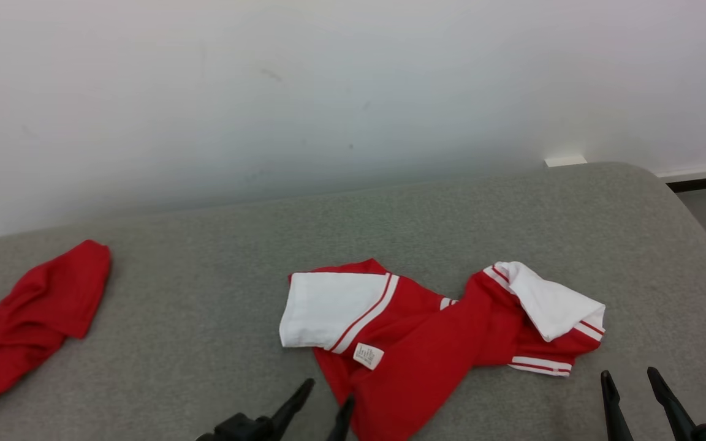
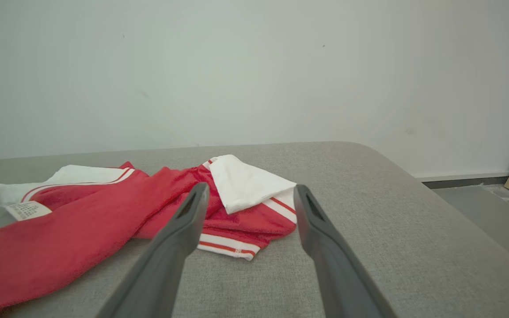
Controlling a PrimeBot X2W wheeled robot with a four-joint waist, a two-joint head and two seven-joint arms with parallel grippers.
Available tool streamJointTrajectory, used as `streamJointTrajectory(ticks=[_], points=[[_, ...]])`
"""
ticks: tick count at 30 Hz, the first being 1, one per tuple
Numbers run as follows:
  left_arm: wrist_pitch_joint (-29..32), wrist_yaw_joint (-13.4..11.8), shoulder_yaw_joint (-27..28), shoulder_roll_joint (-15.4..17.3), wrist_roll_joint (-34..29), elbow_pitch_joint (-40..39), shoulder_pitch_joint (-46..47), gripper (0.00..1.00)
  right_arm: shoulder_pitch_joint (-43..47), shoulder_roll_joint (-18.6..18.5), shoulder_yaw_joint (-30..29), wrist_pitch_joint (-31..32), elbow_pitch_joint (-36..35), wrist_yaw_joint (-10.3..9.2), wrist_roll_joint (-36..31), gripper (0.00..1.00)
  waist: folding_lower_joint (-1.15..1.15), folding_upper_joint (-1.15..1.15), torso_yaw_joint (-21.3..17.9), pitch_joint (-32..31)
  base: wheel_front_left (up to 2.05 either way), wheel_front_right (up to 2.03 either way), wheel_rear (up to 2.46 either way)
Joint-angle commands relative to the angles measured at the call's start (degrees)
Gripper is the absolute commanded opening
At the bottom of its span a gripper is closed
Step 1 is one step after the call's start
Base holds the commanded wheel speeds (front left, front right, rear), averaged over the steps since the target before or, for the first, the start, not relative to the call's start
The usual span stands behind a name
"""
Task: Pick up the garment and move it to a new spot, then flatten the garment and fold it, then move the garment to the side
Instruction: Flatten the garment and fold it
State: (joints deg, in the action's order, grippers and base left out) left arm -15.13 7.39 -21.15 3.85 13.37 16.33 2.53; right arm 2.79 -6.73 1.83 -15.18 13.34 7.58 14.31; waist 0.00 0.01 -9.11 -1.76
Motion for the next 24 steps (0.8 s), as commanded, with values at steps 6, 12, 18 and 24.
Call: streamJointTrajectory(ticks=[6, 12, 18, 24], points=[[0.0, 0.0, -8.1, 4.7, 6.4, 9.4, 8.3, 1.00, -1.5, 0.0, 1.0, 0.0, 0.6, -0.16, 0.6, 1.00, 0.00, -0.01, -6.1, 1.8, 0.00, 0.00, 0.00], [0.0, 0.0, -14.0, 6.8, 13.2, 15.7, 13.8, 1.00, -1.3, -0.1, 1.1, 0.0, 0.8, -0.16, 0.6, 1.00, 0.00, -0.01, -9.0, 2.8, 0.00, 0.00, 0.00], [0.0, 0.0, -16.1, 7.7, 17.0, 20.1, 16.9, 1.00, -1.9, 0.1, 1.6, 0.0, 0.9, -0.16, 0.6, 1.00, 0.00, -0.01, -10.4, 3.4, 0.00, 0.00, 0.00], [0.0, 0.0, -19.5, 6.8, 20.1, 25.8, 19.4, 0.43, -2.3, 0.0, 2.2, 0.0, 0.9, -0.16, 0.4, 1.00, 0.00, -0.01, -11.0, 3.9, 0.00, 0.00, 0.00]])
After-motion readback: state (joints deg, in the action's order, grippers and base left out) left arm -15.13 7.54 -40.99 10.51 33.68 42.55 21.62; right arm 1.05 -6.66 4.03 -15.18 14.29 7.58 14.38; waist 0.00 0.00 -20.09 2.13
